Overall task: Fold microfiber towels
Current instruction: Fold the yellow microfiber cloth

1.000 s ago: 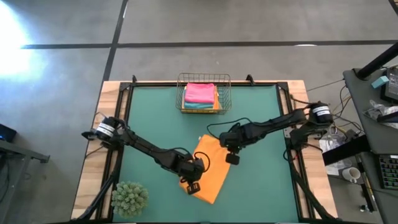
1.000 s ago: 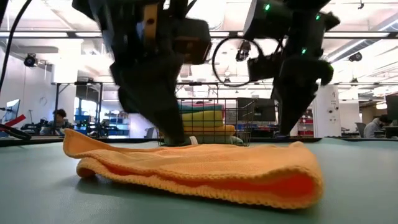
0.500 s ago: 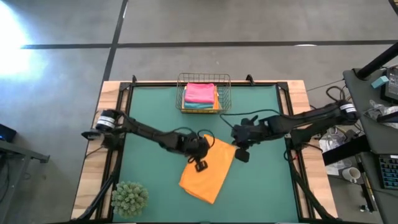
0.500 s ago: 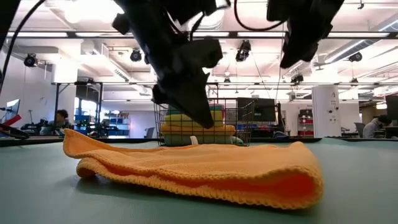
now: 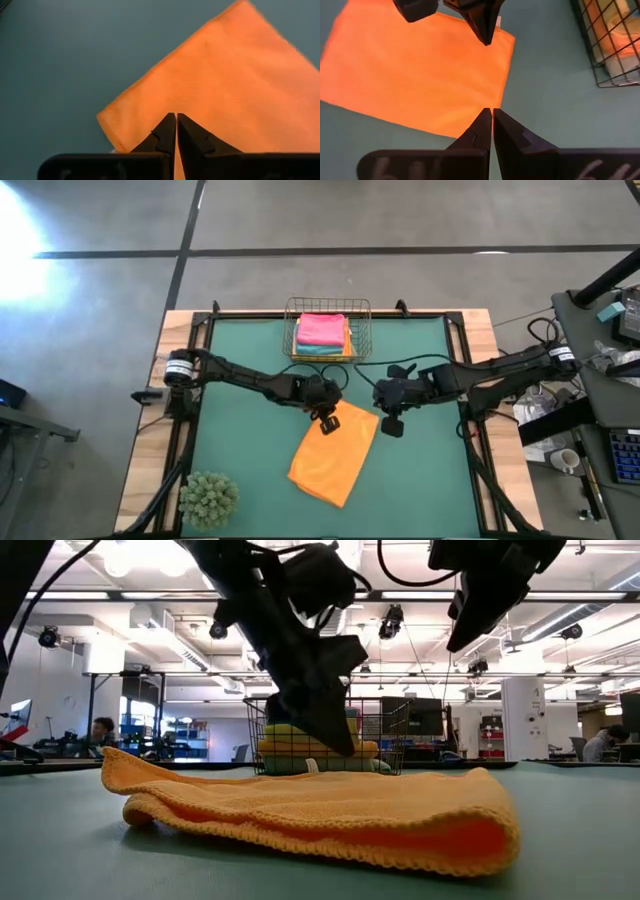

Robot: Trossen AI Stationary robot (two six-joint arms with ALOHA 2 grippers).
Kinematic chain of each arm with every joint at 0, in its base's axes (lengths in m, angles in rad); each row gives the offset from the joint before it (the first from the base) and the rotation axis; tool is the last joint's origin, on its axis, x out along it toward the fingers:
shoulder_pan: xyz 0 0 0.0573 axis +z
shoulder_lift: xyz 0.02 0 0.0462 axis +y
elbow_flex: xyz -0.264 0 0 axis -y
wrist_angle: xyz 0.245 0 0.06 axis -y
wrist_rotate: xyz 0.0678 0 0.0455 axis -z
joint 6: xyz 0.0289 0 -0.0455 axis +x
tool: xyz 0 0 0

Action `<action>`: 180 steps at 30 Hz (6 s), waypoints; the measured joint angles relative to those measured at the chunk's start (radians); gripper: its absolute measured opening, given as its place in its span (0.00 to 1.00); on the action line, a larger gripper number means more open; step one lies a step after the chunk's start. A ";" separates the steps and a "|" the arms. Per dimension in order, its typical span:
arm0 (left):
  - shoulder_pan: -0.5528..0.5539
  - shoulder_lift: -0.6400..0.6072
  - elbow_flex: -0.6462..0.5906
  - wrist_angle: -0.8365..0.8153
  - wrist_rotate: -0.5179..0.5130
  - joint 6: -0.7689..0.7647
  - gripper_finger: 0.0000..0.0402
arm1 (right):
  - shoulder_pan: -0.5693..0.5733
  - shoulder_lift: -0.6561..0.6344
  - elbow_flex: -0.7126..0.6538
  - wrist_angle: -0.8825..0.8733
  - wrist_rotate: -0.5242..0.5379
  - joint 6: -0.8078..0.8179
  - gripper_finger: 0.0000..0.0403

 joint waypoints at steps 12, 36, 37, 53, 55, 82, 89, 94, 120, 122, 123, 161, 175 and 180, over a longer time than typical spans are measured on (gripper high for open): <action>0.018 0.058 0.000 -0.002 0.032 -0.002 0.00 | -0.054 0.005 0.000 -0.016 0.020 -0.112 0.02; 0.023 0.013 -0.013 -0.304 -0.128 -0.267 0.00 | -0.074 0.005 0.001 -0.017 0.019 -0.162 0.02; 0.022 0.006 -0.013 -0.330 -0.130 -0.266 0.00 | -0.074 0.005 0.001 -0.017 0.019 -0.162 0.02; 0.000 -0.109 -0.005 -0.487 -0.129 -0.265 0.00 | -0.074 0.005 0.001 -0.016 0.019 -0.170 0.02; 0.000 -0.145 -0.005 -0.485 -0.129 -0.265 0.00 | -0.074 0.005 0.001 -0.015 0.019 -0.169 0.02; -0.189 -0.455 -0.002 -0.519 -0.022 -0.085 0.44 | 0.217 0.006 0.002 0.079 -0.096 0.089 0.43; -0.400 -0.402 -0.002 -0.509 -0.127 -0.082 0.44 | 0.333 0.006 0.002 0.246 -0.055 0.107 0.45; -0.508 -0.341 -0.002 -0.442 -0.193 -0.082 0.44 | 0.400 0.006 0.002 0.318 0.047 0.109 0.45; -0.601 -0.048 -0.010 -0.231 -0.194 -0.027 0.44 | 0.451 0.405 0.002 0.625 0.063 -0.002 0.45; -0.605 -0.032 -0.010 -0.234 -0.190 -0.027 0.44 | 0.451 0.428 0.002 0.654 0.062 -0.001 0.45; -0.605 -0.023 -0.008 -0.230 -0.188 -0.028 0.44 | 0.451 0.438 0.002 0.660 0.063 -0.003 0.45; -0.579 0.041 -0.002 -0.212 -0.217 -0.135 0.03 | 0.388 0.614 0.001 0.701 0.087 -0.080 0.45; -0.565 0.038 -0.001 -0.208 -0.206 -0.135 0.01 | 0.361 0.632 0.003 0.699 0.030 0.036 0.13; -0.564 0.036 0.014 -0.213 -0.171 -0.135 0.01 | 0.366 0.627 0.013 0.681 -0.010 0.101 0.04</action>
